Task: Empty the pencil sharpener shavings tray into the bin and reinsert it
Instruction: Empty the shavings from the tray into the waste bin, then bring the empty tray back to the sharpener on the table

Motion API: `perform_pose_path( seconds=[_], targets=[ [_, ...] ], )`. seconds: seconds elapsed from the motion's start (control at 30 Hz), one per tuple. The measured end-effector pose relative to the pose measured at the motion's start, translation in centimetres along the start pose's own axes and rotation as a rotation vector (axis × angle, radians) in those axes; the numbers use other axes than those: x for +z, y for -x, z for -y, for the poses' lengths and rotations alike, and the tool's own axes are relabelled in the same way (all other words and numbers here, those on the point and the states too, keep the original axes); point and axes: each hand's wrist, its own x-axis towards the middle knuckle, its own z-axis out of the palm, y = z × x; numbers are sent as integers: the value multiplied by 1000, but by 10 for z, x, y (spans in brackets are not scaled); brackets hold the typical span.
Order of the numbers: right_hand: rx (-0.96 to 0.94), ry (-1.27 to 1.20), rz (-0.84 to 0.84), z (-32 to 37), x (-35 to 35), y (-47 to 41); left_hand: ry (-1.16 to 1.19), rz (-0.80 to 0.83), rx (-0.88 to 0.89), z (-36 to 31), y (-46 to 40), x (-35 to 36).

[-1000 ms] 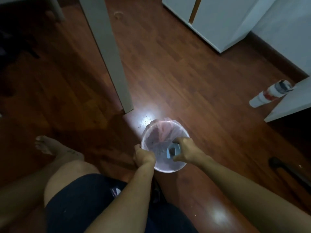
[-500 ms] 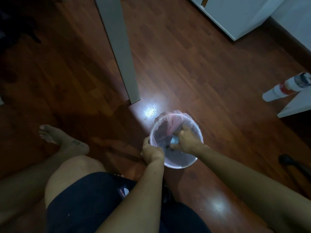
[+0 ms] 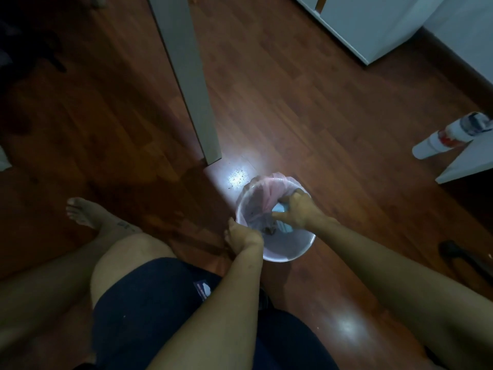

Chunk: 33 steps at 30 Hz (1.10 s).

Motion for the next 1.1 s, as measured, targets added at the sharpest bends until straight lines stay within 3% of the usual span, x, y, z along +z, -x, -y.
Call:
perform_pose_path(
  seconds=[0.23, 0.43, 0.63, 0.87, 1.1],
  targets=[
    [46, -15, -26, 20, -36, 15, -222, -38, 149, -21, 25, -26],
    [-20, -76, -117, 60, -89, 50, -349, 69, 359, -62, 58, -68],
    [-131, -91, -343, 123, -173, 105, -398, 32, 546, -131, 108, -133],
    [-289, -122, -586, 205, -279, 178, -390, -97, 829, -207, 197, -236],
    [-462, -314, -681, 310, -340, 233, -352, -307, 1022, -245, 277, -369]
  ],
)
